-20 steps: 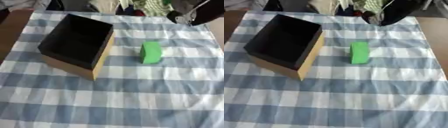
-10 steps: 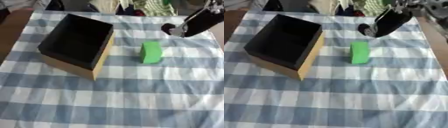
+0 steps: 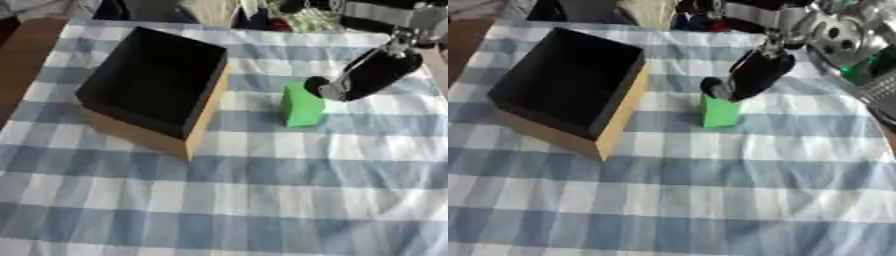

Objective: Pick up objects on the table and place them in the box.

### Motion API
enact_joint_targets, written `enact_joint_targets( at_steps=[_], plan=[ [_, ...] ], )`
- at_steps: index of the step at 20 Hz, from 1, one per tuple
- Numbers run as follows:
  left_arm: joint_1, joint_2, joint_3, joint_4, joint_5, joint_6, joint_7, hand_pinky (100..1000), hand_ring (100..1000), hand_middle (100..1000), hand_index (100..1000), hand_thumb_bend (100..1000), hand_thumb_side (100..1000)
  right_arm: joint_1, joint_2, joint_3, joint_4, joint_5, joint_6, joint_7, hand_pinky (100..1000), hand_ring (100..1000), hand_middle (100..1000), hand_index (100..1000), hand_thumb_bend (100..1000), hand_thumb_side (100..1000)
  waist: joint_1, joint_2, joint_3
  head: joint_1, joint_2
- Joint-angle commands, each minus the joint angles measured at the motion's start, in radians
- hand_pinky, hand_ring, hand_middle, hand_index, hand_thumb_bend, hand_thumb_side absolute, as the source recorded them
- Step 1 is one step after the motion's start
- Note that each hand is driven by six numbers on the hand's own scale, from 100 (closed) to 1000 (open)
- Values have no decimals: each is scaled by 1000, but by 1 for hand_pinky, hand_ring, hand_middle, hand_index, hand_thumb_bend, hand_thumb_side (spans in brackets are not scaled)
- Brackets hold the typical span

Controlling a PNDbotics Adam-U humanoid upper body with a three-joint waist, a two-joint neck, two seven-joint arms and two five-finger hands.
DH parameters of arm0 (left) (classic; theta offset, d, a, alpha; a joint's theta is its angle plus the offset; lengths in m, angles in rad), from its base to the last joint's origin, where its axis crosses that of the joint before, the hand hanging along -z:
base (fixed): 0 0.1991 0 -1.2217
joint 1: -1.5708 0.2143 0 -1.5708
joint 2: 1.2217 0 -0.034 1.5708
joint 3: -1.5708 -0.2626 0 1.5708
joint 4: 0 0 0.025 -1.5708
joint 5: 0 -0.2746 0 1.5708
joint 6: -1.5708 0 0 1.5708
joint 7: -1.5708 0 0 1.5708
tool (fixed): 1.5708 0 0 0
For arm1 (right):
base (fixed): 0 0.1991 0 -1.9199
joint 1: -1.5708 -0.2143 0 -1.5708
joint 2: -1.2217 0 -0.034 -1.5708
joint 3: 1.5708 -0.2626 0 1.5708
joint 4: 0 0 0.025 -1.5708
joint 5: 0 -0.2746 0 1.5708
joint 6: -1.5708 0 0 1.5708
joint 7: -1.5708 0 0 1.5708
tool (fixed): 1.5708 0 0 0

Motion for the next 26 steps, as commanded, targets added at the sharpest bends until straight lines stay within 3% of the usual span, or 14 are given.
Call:
enact_joint_targets(
  at_steps=[1, 8, 13, 26],
  plan=[
    [-7, 20, 1, -14, 1, -1, -5, 610, 721, 582, 721, 318, 384, -8, -10, 8, -12, -13, 241, 224, 1000, 1000, 922, 1000, 334, 100, 3, -15, 3, -3, -1],
    [-7, 19, 0, -14, 3, -1, -8, 609, 721, 582, 720, 315, 377, -8, -1, 52, 23, -3, 229, 224, 1000, 1000, 918, 1000, 411, 100, 4, -11, 5, -6, -1],
    [-6, 19, 0, -14, 2, -1, -10, 610, 722, 583, 720, 313, 370, -12, 8, 72, 83, 43, 181, 224, 1000, 1000, 919, 1000, 479, 224, 3, -12, 5, -4, -1],
    [-8, 18, -1, -14, 5, -1, -13, 610, 723, 583, 720, 318, 379, -31, 55, 108, 294, 117, 78, 224, 1000, 1000, 931, 1000, 516, 254, 3, -7, 8, -5, -8]
  ],
)
